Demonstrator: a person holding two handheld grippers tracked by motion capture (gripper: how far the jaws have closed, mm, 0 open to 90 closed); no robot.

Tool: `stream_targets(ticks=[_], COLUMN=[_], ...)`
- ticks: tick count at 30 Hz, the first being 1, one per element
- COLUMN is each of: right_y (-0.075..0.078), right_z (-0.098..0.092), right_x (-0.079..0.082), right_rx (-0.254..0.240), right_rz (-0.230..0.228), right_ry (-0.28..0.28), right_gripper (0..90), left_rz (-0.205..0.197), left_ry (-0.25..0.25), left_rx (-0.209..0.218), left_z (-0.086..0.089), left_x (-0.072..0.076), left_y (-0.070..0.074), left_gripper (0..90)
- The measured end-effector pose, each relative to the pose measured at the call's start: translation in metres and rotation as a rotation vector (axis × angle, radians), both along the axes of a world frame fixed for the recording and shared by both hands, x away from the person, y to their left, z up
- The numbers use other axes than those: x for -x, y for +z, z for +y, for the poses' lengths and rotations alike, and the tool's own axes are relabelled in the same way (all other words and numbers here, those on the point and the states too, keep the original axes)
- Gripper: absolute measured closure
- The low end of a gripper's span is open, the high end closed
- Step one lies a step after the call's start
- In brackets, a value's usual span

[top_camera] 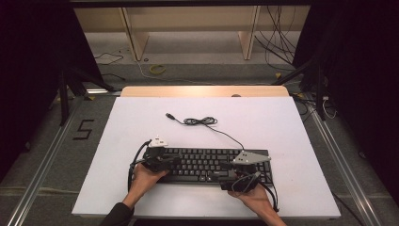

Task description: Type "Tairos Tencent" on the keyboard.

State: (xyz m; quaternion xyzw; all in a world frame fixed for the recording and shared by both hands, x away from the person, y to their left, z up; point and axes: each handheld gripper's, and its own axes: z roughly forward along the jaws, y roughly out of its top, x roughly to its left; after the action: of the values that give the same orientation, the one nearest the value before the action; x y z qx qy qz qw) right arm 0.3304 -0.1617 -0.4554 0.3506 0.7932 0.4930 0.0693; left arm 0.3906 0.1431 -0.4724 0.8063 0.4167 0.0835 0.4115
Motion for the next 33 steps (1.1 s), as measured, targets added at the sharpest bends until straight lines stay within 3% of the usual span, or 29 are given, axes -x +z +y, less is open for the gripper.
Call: stream_targets(ticks=[5, 11, 22, 29, 33], right_y=[0.000, 0.002, 0.002, 0.003, 0.004], right_z=[-0.001, -0.005, -0.016, -0.026, -0.032], right_x=[0.000, -0.001, 0.002, 0.006, 0.009], right_rx=[0.000, -0.008, -0.015, -0.024, -0.031], right_rz=[-0.004, -0.009, -0.024, -0.037, -0.040], right_ry=[-0.002, -0.013, -0.030, -0.041, -0.052], right_gripper=[38.1, 37.2, 35.5, 34.5, 34.1], left_rz=[-0.004, -0.009, -0.047, -0.096, -0.103], left_ry=[0.003, -0.017, -0.043, -0.055, -0.053], left_rx=[0.026, 0.102, 0.194, 0.237, 0.249], left_z=[0.004, 0.011, 0.018, 0.028, 0.033], left_x=[0.002, 0.007, 0.021, 0.037, 0.046], left_y=[0.004, 0.011, 0.017, 0.020, 0.020], left_gripper=[76.0, 65.2, 38.8, 32.2, 29.9])
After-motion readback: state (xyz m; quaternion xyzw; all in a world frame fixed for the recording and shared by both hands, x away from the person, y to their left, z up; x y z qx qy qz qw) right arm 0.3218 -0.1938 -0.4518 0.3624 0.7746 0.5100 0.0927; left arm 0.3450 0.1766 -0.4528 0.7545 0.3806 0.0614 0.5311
